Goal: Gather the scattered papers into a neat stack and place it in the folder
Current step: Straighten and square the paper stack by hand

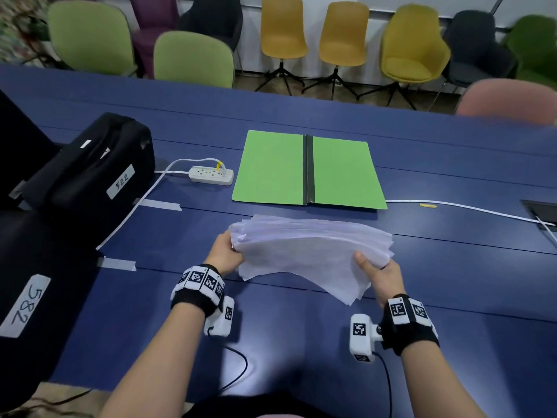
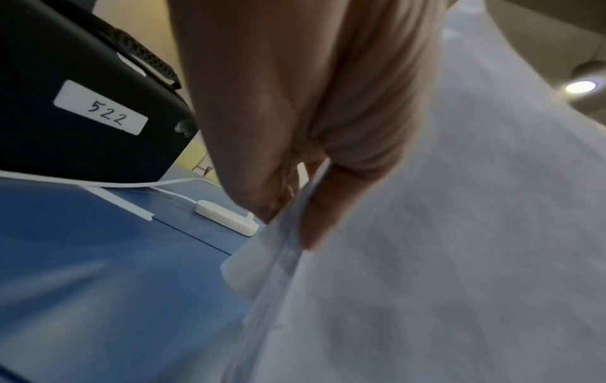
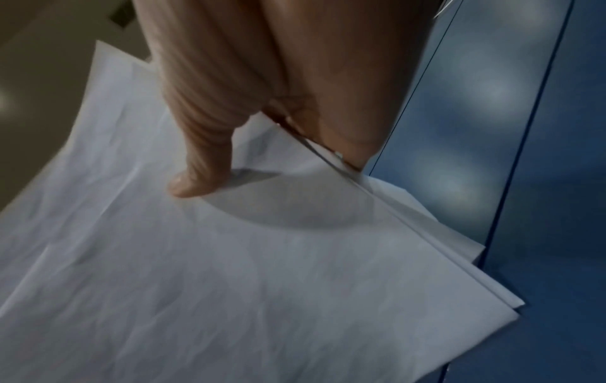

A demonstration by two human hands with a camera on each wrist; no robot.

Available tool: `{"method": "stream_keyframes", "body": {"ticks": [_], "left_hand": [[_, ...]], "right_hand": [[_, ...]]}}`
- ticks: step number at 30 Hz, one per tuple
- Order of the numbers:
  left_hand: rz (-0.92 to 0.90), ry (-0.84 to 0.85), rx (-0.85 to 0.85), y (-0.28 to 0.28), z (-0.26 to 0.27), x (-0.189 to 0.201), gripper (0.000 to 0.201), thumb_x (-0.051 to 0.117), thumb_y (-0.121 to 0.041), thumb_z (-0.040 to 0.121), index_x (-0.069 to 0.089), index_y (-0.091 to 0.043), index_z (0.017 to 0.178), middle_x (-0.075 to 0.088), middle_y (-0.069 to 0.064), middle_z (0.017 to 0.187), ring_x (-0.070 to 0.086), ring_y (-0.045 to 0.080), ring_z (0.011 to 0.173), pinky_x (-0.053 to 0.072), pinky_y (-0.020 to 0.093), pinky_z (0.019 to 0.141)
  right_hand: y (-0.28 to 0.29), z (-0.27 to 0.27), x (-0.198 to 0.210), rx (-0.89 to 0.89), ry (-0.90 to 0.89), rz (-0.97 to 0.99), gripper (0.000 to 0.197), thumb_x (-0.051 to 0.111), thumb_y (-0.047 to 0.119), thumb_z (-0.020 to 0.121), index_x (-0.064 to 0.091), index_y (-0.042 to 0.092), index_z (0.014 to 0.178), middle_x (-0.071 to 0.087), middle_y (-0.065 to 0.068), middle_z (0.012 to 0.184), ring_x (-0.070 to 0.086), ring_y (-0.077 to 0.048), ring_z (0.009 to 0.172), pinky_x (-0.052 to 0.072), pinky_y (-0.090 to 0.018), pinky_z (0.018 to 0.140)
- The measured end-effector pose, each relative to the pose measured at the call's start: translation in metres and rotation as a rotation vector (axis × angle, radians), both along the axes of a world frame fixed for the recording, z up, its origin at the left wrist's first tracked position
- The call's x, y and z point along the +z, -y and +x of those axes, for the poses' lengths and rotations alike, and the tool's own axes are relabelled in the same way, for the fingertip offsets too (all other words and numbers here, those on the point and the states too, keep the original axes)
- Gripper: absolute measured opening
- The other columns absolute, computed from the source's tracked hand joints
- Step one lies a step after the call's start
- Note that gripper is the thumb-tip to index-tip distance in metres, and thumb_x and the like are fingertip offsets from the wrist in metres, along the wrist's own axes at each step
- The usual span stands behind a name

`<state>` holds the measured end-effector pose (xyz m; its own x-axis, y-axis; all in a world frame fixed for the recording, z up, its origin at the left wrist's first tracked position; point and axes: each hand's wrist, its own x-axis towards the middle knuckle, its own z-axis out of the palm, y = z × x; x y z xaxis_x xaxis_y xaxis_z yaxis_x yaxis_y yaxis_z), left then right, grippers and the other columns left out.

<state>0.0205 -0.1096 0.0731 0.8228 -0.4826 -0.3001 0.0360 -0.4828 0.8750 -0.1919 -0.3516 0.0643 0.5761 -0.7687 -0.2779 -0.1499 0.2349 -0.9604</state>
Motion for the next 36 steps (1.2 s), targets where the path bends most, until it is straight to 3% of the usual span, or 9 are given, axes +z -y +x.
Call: {"method": "stream_keyframes", "body": {"ticks": [3, 6, 9, 12, 21, 24, 29, 33, 36], "left_hand": [[0.060, 0.113, 0.012, -0.007, 0.007, -0.006, 0.061, 0.042, 0.015, 0.076, 0.055, -0.011, 0.130, 0.060, 0.002, 0.126, 0.056, 0.014, 0.106, 0.042, 0.016, 0.085], [-0.001, 0.219, 0.025, -0.009, 0.007, 0.000, 0.067, 0.045, 0.019, 0.076, 0.054, -0.018, 0.131, 0.037, -0.012, 0.139, 0.050, -0.001, 0.105, 0.037, -0.007, 0.073], [-0.063, 0.321, 0.087, -0.007, 0.005, 0.010, 0.064, 0.047, 0.022, 0.072, 0.061, -0.015, 0.123, 0.043, -0.011, 0.130, 0.054, 0.006, 0.101, 0.042, -0.002, 0.064], [-0.088, 0.395, 0.218, -0.003, 0.003, 0.017, 0.049, 0.050, 0.019, 0.067, 0.071, -0.012, 0.099, 0.066, -0.003, 0.093, 0.059, 0.019, 0.081, 0.044, 0.006, 0.062], [-0.320, 0.093, 0.586, 0.005, 0.005, 0.013, 0.025, 0.041, 0.015, 0.078, 0.057, -0.003, 0.073, 0.052, -0.012, 0.044, 0.045, 0.000, 0.043, 0.034, 0.007, 0.041], [-0.227, -0.109, 0.526, 0.002, 0.008, -0.003, 0.021, 0.044, 0.008, 0.085, 0.058, -0.007, 0.085, 0.060, 0.000, 0.064, 0.048, 0.016, 0.056, 0.040, 0.009, 0.040], [0.129, 0.036, 0.152, -0.012, 0.018, -0.024, 0.044, 0.053, 0.006, 0.083, 0.052, 0.002, 0.127, 0.057, 0.023, 0.128, 0.057, 0.036, 0.115, 0.046, 0.038, 0.096], [0.107, -0.023, -0.205, -0.014, 0.014, -0.017, 0.066, 0.067, 0.011, 0.075, 0.042, -0.002, 0.136, 0.053, 0.009, 0.133, 0.053, 0.021, 0.120, 0.042, 0.036, 0.107], [0.273, 0.098, -0.412, -0.011, 0.000, -0.009, 0.065, 0.065, 0.004, 0.076, 0.043, -0.008, 0.136, 0.048, 0.000, 0.126, 0.041, 0.006, 0.114, 0.033, 0.012, 0.094]], "right_hand": [[0.000, -0.001, 0.006, -0.001, 0.044, -0.003, 0.037, 0.079, 0.029, 0.065, 0.068, 0.011, 0.095, 0.074, 0.011, 0.073, 0.069, 0.001, 0.065, 0.052, -0.012, 0.057], [0.000, -0.002, 0.006, 0.008, 0.029, -0.026, 0.015, 0.074, 0.012, 0.075, 0.066, 0.017, 0.088, 0.073, 0.017, 0.067, 0.068, 0.002, 0.063, 0.051, -0.011, 0.056], [0.000, 0.000, 0.002, -0.013, 0.019, -0.050, 0.014, 0.072, 0.006, 0.078, 0.067, 0.015, 0.088, 0.072, 0.018, 0.065, 0.067, 0.005, 0.060, 0.051, -0.010, 0.053], [0.000, 0.000, 0.002, -0.023, 0.009, -0.060, 0.014, 0.075, 0.008, 0.075, 0.068, 0.016, 0.084, 0.072, 0.016, 0.065, 0.067, 0.004, 0.059, 0.050, -0.011, 0.052], [0.001, -0.002, 0.008, -0.018, 0.018, -0.057, 0.025, 0.078, 0.011, 0.071, 0.067, 0.011, 0.094, 0.072, 0.006, 0.081, 0.068, -0.001, 0.065, 0.052, -0.012, 0.056], [-0.001, -0.003, 0.010, -0.006, 0.021, -0.053, 0.035, 0.085, 0.018, 0.060, 0.068, 0.014, 0.090, 0.075, 0.010, 0.073, 0.069, -0.002, 0.065, 0.052, -0.013, 0.056], [0.000, -0.004, 0.009, 0.037, -0.025, -0.065, 0.014, 0.071, 0.003, 0.078, 0.067, 0.011, 0.089, 0.073, 0.009, 0.070, 0.067, 0.002, 0.061, 0.052, -0.013, 0.056], [0.002, -0.004, 0.013, 0.090, -0.102, -0.141, 0.008, 0.069, 0.006, 0.081, 0.067, 0.011, 0.087, 0.071, 0.008, 0.073, 0.065, 0.006, 0.058, 0.051, -0.013, 0.058], [0.000, 0.001, 0.022, 0.084, -0.133, -0.260, 0.007, 0.068, 0.007, 0.082, 0.064, 0.011, 0.085, 0.066, 0.000, 0.078, 0.061, 0.009, 0.055, 0.050, -0.011, 0.057]]}}
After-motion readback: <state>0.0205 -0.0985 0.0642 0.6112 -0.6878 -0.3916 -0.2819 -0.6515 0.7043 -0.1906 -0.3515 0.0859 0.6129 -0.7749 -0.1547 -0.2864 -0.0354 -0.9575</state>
